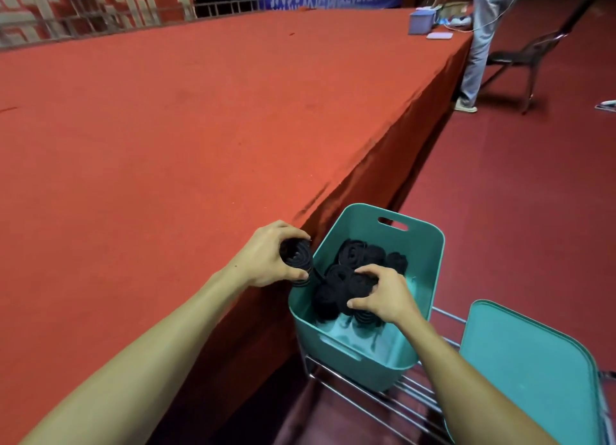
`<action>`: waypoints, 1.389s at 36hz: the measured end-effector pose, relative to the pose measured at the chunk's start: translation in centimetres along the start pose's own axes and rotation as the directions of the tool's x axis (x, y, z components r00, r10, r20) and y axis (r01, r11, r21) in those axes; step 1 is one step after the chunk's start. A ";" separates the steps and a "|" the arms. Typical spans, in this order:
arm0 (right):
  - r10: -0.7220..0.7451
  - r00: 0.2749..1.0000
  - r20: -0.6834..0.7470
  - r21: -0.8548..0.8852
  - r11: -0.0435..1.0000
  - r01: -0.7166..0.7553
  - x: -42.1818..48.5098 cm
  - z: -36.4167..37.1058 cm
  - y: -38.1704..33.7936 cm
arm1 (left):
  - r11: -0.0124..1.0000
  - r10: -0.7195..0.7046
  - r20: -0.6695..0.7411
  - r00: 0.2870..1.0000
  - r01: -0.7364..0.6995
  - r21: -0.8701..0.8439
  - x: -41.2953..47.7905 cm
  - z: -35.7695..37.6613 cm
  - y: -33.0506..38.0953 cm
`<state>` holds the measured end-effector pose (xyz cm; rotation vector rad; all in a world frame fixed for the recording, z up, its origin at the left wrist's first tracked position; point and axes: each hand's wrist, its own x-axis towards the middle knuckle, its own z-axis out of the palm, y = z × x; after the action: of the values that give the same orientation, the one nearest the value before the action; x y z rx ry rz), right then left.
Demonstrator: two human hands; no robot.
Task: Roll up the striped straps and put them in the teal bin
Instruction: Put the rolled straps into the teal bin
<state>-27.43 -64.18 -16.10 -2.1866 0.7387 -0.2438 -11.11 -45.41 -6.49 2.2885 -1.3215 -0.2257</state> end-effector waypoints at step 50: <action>0.181 0.968 0.171 -0.350 0.930 -0.112 2.5 6.1 2.5 | 0.993 0.045 0.037 0.998 -0.040 -0.113 -0.3 0.5 -1.2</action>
<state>-24.00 -63.07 -22.17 -2.4160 0.8754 0.1954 -10.52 -44.82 -7.58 2.1706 -1.3409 -0.3245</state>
